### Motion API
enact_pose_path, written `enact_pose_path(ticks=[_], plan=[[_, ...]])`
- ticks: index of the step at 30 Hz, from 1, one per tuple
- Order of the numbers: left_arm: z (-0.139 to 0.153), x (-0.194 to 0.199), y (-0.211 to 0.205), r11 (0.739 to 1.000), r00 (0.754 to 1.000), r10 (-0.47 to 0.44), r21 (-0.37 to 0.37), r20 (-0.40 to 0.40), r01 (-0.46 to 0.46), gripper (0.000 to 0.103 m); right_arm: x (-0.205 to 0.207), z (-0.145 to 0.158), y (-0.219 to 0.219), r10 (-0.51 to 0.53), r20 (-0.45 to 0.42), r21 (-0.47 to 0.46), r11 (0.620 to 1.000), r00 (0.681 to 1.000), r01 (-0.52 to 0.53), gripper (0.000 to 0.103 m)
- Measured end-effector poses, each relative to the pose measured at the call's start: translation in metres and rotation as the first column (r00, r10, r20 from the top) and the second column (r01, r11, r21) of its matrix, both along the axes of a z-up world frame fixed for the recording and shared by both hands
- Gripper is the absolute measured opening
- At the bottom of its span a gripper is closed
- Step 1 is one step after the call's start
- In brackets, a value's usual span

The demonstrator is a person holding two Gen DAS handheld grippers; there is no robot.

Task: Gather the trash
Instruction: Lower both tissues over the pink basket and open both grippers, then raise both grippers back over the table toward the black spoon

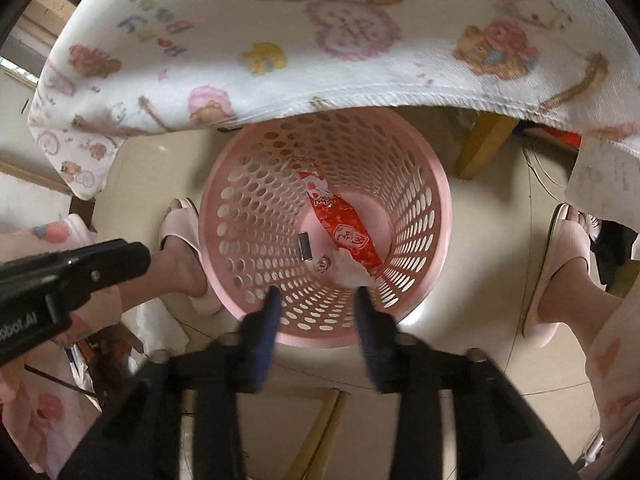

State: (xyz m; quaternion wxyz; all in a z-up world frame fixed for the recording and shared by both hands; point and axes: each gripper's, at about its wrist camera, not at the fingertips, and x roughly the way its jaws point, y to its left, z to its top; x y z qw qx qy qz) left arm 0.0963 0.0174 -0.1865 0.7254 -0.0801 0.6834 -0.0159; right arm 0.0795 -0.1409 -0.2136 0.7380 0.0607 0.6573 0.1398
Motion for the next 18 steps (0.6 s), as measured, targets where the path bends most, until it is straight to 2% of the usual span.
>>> enact_pose_path(ticks=[1,4,5,8,10,15,18], plan=[[0.0,0.001,0.0,1.0,1.0,0.002,0.002,-0.003,-0.002,0.032,0.0,0.0,0.0,-0.001,0.002,-0.006,1.0,1.0,0.001,0.039],[-0.001,0.001,0.002,1.0,1.0,0.012,0.011,-0.011,-0.012,0.044,0.0,0.003,0.0,-0.01,0.006,-0.005,1.0,1.0,0.01,0.052],[0.0,0.001,0.003,1.0,1.0,0.016,0.013,-0.011,-0.016,0.045,0.0,0.004,-0.001,-0.014,0.013,-0.007,1.0,1.0,0.014,0.055],[0.003,0.001,0.006,0.999,1.0,0.026,0.018,-0.004,-0.026,0.055,0.002,0.008,0.0,-0.014,0.046,-0.049,0.999,0.999,0.017,0.07],[0.005,0.002,0.006,1.0,1.0,0.028,0.012,-0.001,-0.028,0.056,0.003,0.008,-0.001,-0.015,0.069,-0.089,0.996,0.997,0.022,0.076],[0.009,0.001,0.006,0.999,1.0,0.025,0.024,0.011,-0.025,0.062,0.006,0.011,-0.007,-0.035,0.08,-0.111,0.993,0.996,0.044,0.084],[0.011,0.0,0.005,1.0,1.0,0.014,0.024,0.016,-0.014,0.064,0.006,0.02,-0.01,-0.045,0.113,-0.125,0.99,0.993,0.059,0.093]])
